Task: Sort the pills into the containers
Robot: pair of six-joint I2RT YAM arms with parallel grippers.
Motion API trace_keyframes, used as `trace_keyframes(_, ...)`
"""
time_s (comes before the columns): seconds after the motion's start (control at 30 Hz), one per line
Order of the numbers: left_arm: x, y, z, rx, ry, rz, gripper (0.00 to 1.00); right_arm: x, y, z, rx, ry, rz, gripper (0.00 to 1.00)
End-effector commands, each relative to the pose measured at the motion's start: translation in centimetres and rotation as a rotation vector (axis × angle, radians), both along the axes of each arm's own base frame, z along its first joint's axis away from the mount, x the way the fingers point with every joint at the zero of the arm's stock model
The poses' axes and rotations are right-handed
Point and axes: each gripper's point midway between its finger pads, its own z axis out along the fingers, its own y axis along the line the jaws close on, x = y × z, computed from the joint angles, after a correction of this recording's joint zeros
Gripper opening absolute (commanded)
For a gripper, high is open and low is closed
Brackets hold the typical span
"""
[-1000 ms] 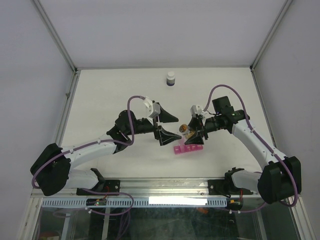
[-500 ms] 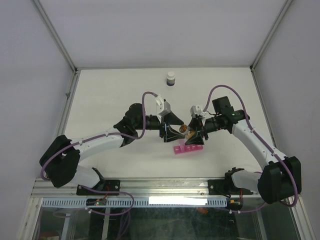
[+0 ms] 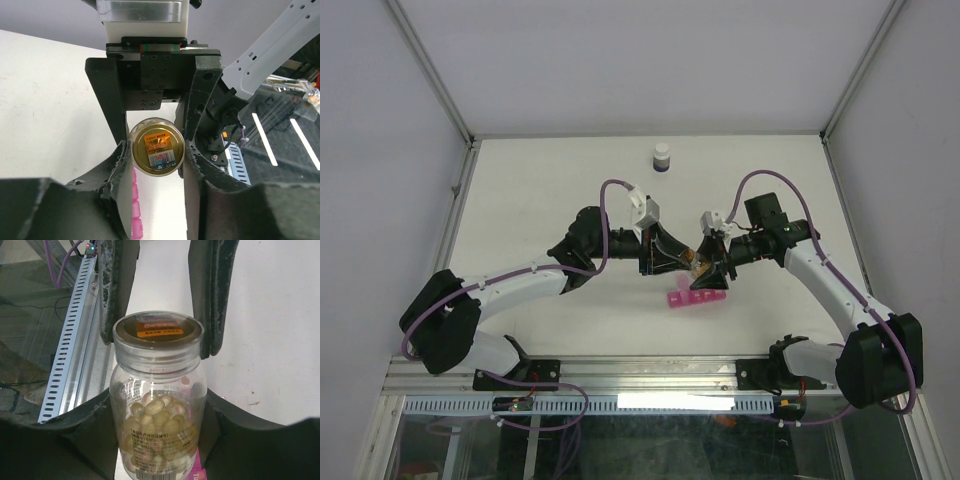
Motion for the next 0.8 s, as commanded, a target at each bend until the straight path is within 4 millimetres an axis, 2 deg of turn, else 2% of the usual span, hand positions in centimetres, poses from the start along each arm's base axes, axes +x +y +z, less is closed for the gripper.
trace_keyframes(0.0,0.0,-0.4,2.4,-0.067,-0.011,0.015,0.11,0.4,0.4,1.7,0.035,-0.069,0.007,0.00)
trace_keyframes(0.07,0.4,-0.1,2.5,-0.073,0.040,0.068,0.01,0.7,0.3,1.6,0.025,-0.069,-0.007,0.00)
trace_keyframes(0.23,1.6,0.6,2.7,-0.122,0.247,0.304,0.00,1.5,0.3,1.3,0.001,-0.065,-0.045,0.00)
trace_keyframes(0.4,1.6,0.8,2.5,-0.161,0.527,0.493,0.00,1.8,0.4,1.2,-0.005,-0.053,-0.056,0.00)
trace_keyframes(0.5,1.4,0.7,2.9,-0.182,0.595,0.521,0.00,1.9,0.4,1.2,-0.005,-0.050,-0.059,0.00)
trace_keyframes(0.63,1.2,0.7,3.6,-0.192,0.575,0.506,0.00,1.9,0.4,1.1,-0.007,-0.048,-0.061,0.00)
trace_keyframes(0.67,1.1,0.6,3.7,-0.192,0.558,0.497,0.05,1.9,0.4,1.1,-0.008,-0.049,-0.062,0.00)
trace_keyframes(0.77,0.4,0.9,4.3,-0.209,0.477,0.453,0.48,1.9,0.4,1.2,-0.006,-0.048,-0.061,0.00)
